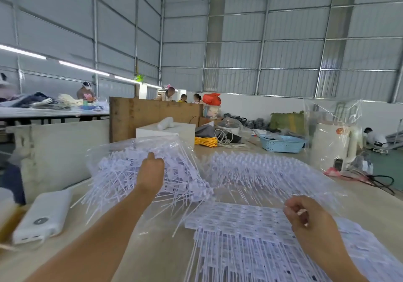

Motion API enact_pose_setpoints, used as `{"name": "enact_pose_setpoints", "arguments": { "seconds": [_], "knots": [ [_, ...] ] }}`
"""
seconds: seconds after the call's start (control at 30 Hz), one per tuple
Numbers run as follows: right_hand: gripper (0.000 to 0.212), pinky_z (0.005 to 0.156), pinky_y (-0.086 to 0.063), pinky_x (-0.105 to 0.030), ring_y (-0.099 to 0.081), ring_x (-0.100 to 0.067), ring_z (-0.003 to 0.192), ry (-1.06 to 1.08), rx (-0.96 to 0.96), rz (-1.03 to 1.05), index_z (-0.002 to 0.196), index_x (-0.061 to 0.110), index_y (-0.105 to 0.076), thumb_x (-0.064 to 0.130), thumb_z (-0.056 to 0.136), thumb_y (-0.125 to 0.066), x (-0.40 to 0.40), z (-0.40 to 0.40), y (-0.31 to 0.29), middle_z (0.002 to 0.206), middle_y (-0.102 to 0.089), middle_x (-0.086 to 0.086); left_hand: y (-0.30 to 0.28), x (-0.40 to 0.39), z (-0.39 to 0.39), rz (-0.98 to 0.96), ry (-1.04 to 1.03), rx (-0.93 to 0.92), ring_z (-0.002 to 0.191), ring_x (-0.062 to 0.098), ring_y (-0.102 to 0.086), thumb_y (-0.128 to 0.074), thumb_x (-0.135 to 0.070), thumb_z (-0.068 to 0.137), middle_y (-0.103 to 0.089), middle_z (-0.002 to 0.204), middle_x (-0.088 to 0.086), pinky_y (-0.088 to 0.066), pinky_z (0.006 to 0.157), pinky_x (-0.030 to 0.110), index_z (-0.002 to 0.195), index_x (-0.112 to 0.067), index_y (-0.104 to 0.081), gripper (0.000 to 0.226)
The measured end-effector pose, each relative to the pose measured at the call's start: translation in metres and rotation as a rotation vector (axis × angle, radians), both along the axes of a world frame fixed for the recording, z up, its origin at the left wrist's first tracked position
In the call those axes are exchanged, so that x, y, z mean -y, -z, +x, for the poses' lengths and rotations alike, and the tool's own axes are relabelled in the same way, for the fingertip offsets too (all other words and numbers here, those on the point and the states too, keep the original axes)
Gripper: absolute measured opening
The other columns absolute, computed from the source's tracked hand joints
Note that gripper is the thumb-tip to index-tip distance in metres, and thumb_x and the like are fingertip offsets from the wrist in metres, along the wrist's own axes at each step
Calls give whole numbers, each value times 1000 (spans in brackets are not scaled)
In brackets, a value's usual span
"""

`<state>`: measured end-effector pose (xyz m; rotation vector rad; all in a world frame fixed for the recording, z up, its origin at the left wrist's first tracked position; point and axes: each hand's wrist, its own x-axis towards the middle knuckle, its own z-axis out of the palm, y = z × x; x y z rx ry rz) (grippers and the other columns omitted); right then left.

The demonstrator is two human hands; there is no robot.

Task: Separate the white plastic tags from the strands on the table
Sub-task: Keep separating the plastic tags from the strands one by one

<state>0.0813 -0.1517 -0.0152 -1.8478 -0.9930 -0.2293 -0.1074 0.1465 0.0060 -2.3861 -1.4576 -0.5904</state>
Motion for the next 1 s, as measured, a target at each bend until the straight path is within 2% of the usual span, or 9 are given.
{"name": "enact_pose_setpoints", "arguments": {
  "seconds": [0.17, 0.33, 0.43, 0.5, 0.57, 0.67, 0.77, 0.9, 1.0],
  "knots": [
    [24, 54, -39, -23, -53, -13, 54, -4, 70, -59, 73, 23, -56, 4, 84, -65, -2, 7, 6, 75, -59, 2, -4, 10, 6, 51, -134, -154, 119, 29, -44, -49, -5, 90, -53, 124, 8, -36, 99, 42, 120, -14, -57, 33],
    [27, 59, -40, -24, -52, -9, 59, 9, 69, -132, 71, 30, -52, 10, 87, -63, -4, 14, 11, 79, -58, 9, -34, 69, 30, 27, -189, -331, 108, 24, -54, -59, -16, 86, -62, 108, 0, -33, 98, 44, 112, -22, -60, 27],
    [24, 66, -43, -28, -52, -9, 64, 39, 76, -214, 75, 33, -51, 16, 89, -60, -1, 19, 15, 83, -59, 10, -31, 111, 55, 21, 297, -166, 103, 24, -59, -55, -12, 90, -65, 109, 4, -42, 92, 37, 107, -17, -64, 20],
    [8, 71, -45, -28, -54, -13, 71, 55, 95, -321, 83, 22, -60, 17, 89, -58, 2, 23, 16, 90, -62, 2, -19, 136, 65, -360, 751, -36, 101, 20, -61, -50, -11, 96, -66, 113, 5, -47, 86, 27, 111, -14, -68, 23],
    [15, 77, -49, -33, -58, -21, 84, 48, 161, -439, 91, 8, -67, 18, 89, -56, 5, 28, 17, 97, -65, -8, 0, 150, 71, -465, 899, -102, 97, 16, -60, -50, -21, 98, -65, 109, 3, -46, 84, 24, 110, -13, -68, 23],
    [18, 84, -49, -35, -56, -20, 95, 16, 173, -544, 97, 14, -68, 26, 91, -56, 13, 33, 13, 104, -60, -3, 20, 143, 69, -353, 897, -164, 89, 12, -50, -53, -45, 93, -52, 94, -3, -44, 83, 27, 105, -14, -67, 36],
    [12, 84, -48, -34, -56, -19, 94, 37, 174, -627, 86, 22, -61, 33, 90, -57, 22, 41, 7, 100, -56, 1, 15, 134, 59, -559, 931, -74, 87, 6, -54, -70, -52, 78, -52, 92, -12, -47, 82, 22, 103, -19, -68, 41],
    [17, 87, -48, -36, -56, -19, 96, 139, 170, -671, 88, 20, -58, 37, 89, -57, 34, 51, 7, 100, -58, 1, 14, 139, 58, -480, 775, -206, 74, 19, -52, -70, -57, 74, -53, 84, 4, -39, 65, 28, 82, -11, -60, 48],
    [20, 88, -46, -37, -54, -19, 96, 188, 159, -697, 92, 22, -56, 41, 90, -56, 37, 55, 6, 104, -55, 1, 11, 145, 57, -393, 718, -250, 89, 16, -41, -62, -64, 77, -42, 93, -2, -38, 77, 31, 85, -14, -58, 51]
  ]
}}
